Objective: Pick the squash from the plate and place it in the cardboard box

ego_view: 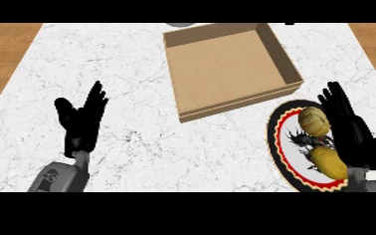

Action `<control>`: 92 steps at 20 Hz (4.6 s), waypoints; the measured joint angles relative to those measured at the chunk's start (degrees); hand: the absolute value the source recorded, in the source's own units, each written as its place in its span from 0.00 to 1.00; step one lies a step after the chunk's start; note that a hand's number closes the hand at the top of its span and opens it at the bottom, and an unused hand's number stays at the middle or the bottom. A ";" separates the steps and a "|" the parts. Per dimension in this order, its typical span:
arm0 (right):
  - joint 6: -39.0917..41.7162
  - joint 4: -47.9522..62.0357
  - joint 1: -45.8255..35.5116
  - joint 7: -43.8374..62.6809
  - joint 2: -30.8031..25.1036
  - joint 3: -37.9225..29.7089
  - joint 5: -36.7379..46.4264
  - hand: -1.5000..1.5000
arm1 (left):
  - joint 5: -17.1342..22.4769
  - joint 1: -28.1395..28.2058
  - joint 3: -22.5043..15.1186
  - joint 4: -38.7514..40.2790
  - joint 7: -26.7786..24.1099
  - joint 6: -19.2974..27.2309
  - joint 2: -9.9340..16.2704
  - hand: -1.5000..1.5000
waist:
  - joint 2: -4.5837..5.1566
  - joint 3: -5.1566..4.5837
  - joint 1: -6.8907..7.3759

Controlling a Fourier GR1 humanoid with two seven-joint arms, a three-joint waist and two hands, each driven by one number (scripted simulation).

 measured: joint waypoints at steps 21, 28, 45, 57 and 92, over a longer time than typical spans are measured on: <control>38.19 19.15 -4.55 -33.14 -11.57 -2.59 2.61 0.00 | -11.39 0.29 2.38 4.01 -6.88 -2.77 17.07 0.50 | 0.39 0.76 2.62; 33.06 23.13 -9.87 -39.18 -19.68 0.99 16.08 0.00 | -11.97 -0.95 2.15 4.90 -7.46 -3.26 16.71 0.50 | 0.61 0.61 3.37; 24.40 39.96 -25.07 -47.73 -21.31 18.88 41.70 0.00 | -13.00 -1.73 2.76 6.06 -7.31 -4.29 15.95 0.50 | 0.36 0.31 3.48; 20.78 50.50 -31.09 -50.80 -15.27 22.57 46.10 0.00 | -13.61 0.12 4.77 5.61 -7.64 -4.80 16.21 0.50 | -0.05 0.21 2.01; 13.32 53.36 -33.64 -50.69 -7.97 20.27 46.28 1.00 | -16.81 3.16 9.09 2.89 -6.62 -7.13 14.37 0.50 | -0.50 0.09 0.62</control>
